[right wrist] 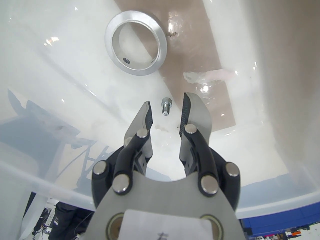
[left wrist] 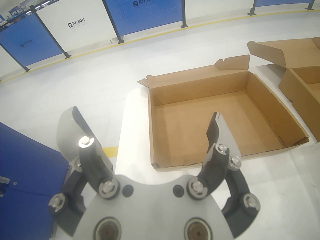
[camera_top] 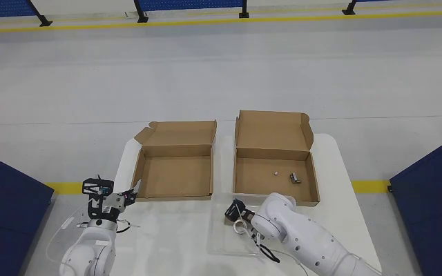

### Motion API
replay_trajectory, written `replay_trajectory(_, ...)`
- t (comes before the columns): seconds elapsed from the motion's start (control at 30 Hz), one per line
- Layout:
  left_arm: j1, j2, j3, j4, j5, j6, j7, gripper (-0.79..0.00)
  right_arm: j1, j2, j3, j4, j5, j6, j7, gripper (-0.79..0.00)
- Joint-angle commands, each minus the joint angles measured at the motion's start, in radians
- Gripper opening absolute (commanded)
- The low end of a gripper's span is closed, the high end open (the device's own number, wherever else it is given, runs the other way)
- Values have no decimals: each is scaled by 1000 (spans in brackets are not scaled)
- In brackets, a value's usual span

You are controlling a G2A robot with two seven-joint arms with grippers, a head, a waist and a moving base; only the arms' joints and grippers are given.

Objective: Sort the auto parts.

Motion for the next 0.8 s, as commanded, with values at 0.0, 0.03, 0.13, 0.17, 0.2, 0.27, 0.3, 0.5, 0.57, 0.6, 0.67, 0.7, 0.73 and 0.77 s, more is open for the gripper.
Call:
replay_trajectory(0.0, 0, 0, 0, 0, 0, 0, 0, 0, -2, -1, 0, 2, -2, 0, 1, -582)
replay_trajectory(0.03, 0, 0, 0, 0, 0, 0, 0, 0, -2, -1, 1, 4, -1, 0, 0, -588)
replay_trajectory(0.13, 0, 0, 0, 0, 0, 0, 0, 0, -4, -3, 1, 10, -1, -2, -1, -616)
replay_trajectory(0.17, 0, 0, 0, 0, 0, 0, 0, 0, -4, -3, 0, 13, 0, -2, -1, -631)
replay_trajectory(0.2, 0, 0, 0, 0, 0, 0, 0, 0, -4, -4, 0, 15, 1, -3, 0, -643)
replay_trajectory(0.27, 0, 0, 0, 0, 0, 0, 0, 0, -4, -5, 0, 21, 2, -4, -2, -662)
replay_trajectory(0.3, 0, 0, 0, 0, 0, 0, 0, 0, -5, -6, 1, 23, 2, -3, -2, -683)
replay_trajectory(0.5, 0, 0, 0, 0, 0, 0, 0, 0, -3, -8, 5, 26, 0, 1, -5, -785)
replay_trajectory(0.57, 0, 0, 0, 0, 0, 0, 0, 0, 0, -7, 15, 11, -5, 2, 5, -785)
replay_trajectory(0.6, 0, 0, 0, 0, 0, 0, 0, 0, 1, -5, 23, 0, -4, 1, 10, -785)
replay_trajectory(0.67, 0, 0, 0, 0, 0, 0, 0, 0, -1, -1, 40, -18, -4, -3, 13, -785)
replay_trajectory(0.7, 0, 0, 0, 0, 0, 0, 0, 0, -2, 2, 48, -27, -4, -4, 13, -785)
replay_trajectory(0.73, 0, 0, 0, 0, 0, 0, 0, 0, -4, 4, 56, -36, -2, -5, 13, -785)
replay_trajectory(0.77, 0, 0, 0, 0, 0, 0, 0, 0, -5, 6, 64, -45, -1, -7, 13, -785)
